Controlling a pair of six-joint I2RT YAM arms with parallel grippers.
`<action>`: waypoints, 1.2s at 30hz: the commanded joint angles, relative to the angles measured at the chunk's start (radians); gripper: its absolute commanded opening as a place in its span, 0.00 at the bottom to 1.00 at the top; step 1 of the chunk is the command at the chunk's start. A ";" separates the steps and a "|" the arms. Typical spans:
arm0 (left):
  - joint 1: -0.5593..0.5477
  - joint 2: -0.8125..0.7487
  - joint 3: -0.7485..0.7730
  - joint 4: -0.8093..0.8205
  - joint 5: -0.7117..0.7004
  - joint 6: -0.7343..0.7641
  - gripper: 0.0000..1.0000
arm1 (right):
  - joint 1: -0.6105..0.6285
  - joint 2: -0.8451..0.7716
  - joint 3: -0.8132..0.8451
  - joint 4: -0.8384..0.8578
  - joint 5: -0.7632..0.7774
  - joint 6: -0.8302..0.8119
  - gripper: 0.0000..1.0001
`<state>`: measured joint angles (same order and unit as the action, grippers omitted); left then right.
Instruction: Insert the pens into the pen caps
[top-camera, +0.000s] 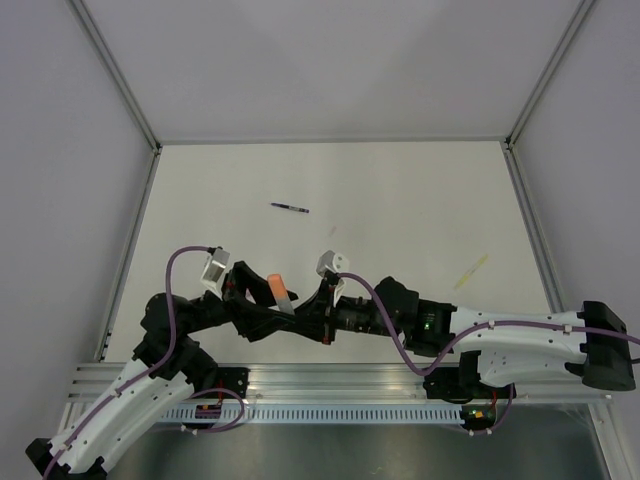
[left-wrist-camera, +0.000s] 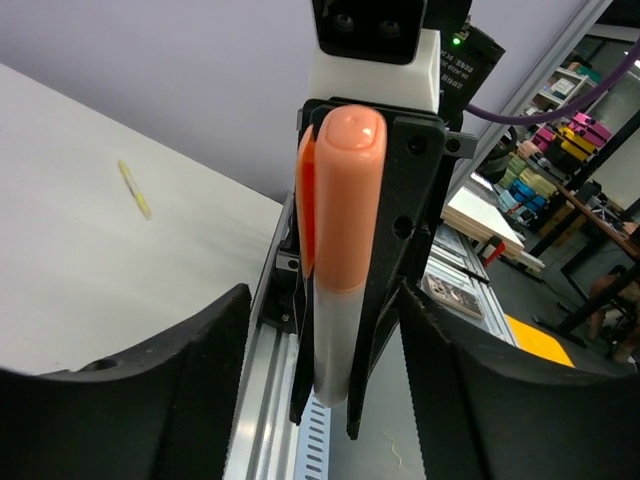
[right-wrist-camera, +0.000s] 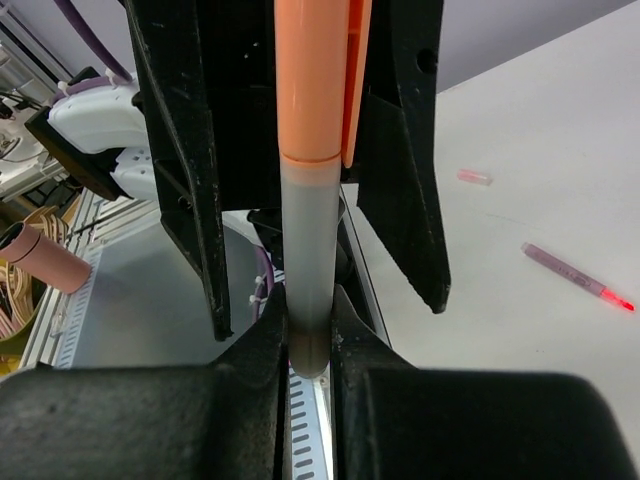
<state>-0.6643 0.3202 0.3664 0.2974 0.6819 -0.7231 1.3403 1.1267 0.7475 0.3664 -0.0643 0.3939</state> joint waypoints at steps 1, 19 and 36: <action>-0.001 0.005 0.039 -0.032 -0.007 0.004 0.68 | 0.005 -0.036 0.021 0.020 -0.009 0.014 0.00; -0.001 0.060 0.206 -0.123 -0.085 0.093 0.84 | 0.003 -0.087 -0.043 0.008 -0.063 0.054 0.00; 0.000 0.074 0.197 -0.110 -0.024 0.094 0.21 | 0.005 -0.048 -0.040 0.046 -0.085 0.066 0.00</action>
<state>-0.6643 0.4088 0.5709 0.1547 0.6086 -0.6331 1.3399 1.0821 0.7013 0.3511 -0.1390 0.4484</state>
